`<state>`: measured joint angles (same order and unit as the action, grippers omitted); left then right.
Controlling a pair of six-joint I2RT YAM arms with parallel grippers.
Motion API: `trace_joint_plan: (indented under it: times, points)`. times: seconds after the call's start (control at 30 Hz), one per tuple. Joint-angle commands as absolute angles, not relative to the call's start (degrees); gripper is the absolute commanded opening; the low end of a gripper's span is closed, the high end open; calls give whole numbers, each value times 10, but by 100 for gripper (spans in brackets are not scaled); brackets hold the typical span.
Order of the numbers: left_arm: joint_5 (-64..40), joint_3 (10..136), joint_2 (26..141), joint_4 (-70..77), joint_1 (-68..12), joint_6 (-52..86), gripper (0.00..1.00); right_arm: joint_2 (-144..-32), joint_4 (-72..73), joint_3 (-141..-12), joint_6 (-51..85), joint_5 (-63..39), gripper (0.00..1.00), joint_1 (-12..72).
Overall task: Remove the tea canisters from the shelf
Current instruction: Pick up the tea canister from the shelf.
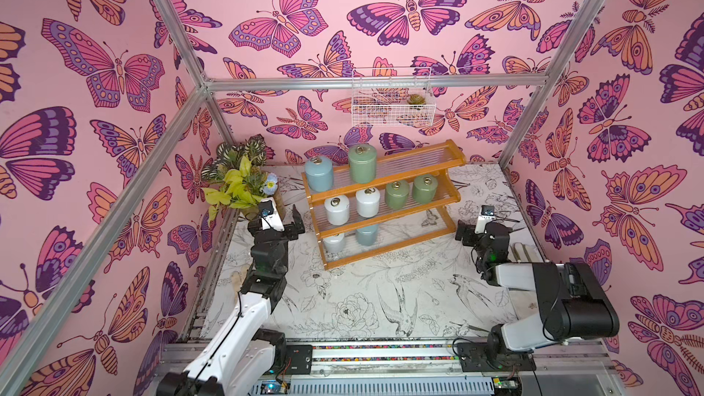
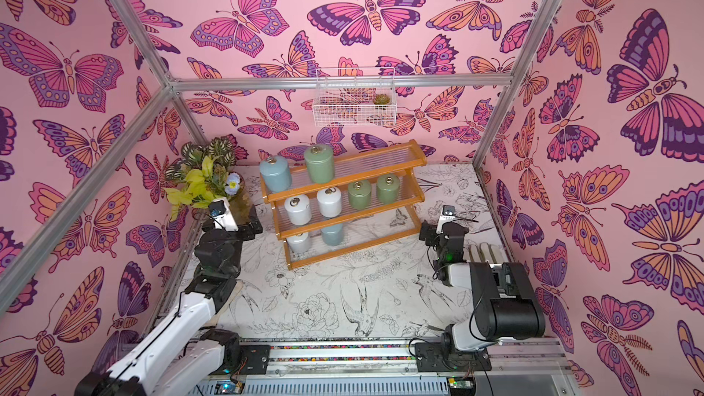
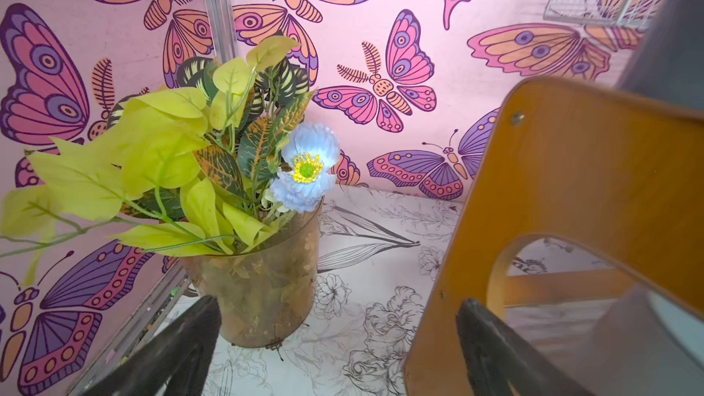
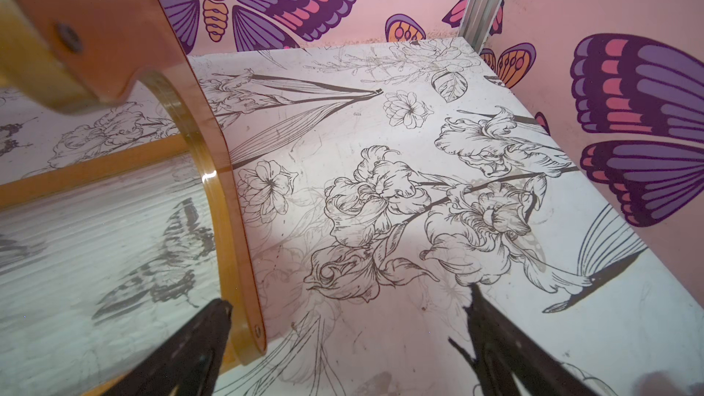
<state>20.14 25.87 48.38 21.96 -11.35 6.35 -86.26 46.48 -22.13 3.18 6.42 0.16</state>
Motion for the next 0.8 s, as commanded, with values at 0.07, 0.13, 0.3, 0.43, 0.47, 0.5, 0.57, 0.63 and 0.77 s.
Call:
trace_joint_plan:
  times: [0.07, 0.13, 0.3, 0.43, 0.47, 0.5, 0.57, 0.63, 0.77]
  points:
    - [229, 283, 404, 16, -153, 167, 100, -860, 465, -229, 37, 69, 99, 4]
    - [225, 298, 377, -18, -158, 185, 100, -860, 465, -229, 37, 69, 99, 4]
    - [207, 357, 360, -106, -159, 185, 100, -842, 404, -261, 44, 87, 99, 4]
    - [181, 397, 370, -146, -160, 188, 100, -791, 243, -322, 38, 96, 99, 4]
    - [172, 401, 368, -147, -159, 190, 100, -773, 227, -323, 40, 108, 99, 5]
    - [168, 403, 363, -148, -160, 193, 100, -753, 213, -324, 45, 118, 99, 6]
    - [175, 406, 354, -147, -160, 200, 100, -697, 184, -326, 61, 121, 99, 7]
    - [180, 413, 351, -153, -160, 201, 100, -648, 145, -335, 79, 115, 99, 15]
    - [161, 451, 370, -177, -160, 198, 100, -570, 84, -358, 79, 146, 99, 75]
